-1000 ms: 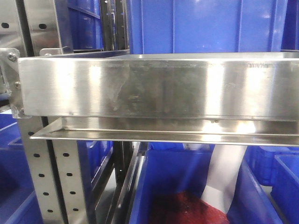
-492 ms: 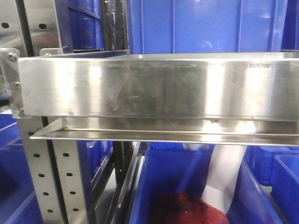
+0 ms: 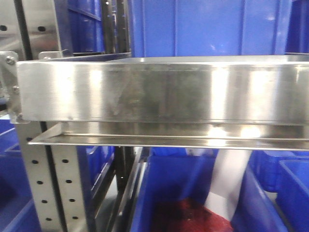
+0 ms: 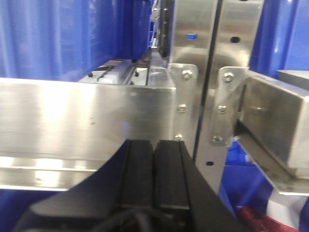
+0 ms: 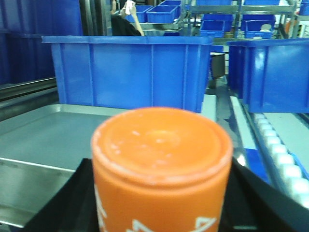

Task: Grab orange capacitor from left shelf to right conveyor
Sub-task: 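Withdraw the right gripper holding the cylinder back from the shelf, then drive the base across the floor holding the cylinder in the right gripper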

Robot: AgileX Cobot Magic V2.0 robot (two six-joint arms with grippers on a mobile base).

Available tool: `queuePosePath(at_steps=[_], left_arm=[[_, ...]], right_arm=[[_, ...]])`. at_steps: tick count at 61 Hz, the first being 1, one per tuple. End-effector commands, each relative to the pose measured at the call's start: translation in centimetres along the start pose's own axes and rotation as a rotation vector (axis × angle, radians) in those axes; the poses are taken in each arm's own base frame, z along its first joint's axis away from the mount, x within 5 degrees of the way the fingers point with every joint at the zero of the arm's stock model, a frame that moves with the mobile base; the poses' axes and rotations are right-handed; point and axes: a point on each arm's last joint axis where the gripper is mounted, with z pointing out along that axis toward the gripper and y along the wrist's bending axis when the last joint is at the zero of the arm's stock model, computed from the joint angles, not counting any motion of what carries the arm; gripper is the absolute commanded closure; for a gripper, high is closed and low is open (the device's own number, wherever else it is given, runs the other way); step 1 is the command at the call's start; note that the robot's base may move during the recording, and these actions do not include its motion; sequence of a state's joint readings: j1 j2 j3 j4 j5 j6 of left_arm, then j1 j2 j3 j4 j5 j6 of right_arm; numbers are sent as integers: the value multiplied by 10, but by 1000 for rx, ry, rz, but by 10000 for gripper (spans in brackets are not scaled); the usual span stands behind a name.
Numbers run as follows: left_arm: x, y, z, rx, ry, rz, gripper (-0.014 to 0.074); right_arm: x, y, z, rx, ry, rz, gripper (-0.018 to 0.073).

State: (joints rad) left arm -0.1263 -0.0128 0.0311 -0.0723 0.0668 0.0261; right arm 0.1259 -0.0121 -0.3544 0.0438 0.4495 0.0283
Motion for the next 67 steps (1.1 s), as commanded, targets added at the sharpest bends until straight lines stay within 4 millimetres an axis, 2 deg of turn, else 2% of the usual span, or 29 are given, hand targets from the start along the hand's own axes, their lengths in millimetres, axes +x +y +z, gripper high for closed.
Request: queuePosePath(at_steps=[1, 67], left_arm=[[-10, 0, -2, -1, -106, -3, 723], [-10, 0, -2, -1, -106, -3, 723]], right_arm=[[-18, 1, -3, 2, -123, -4, 473], [-18, 1, -3, 2, -123, -4, 473]])
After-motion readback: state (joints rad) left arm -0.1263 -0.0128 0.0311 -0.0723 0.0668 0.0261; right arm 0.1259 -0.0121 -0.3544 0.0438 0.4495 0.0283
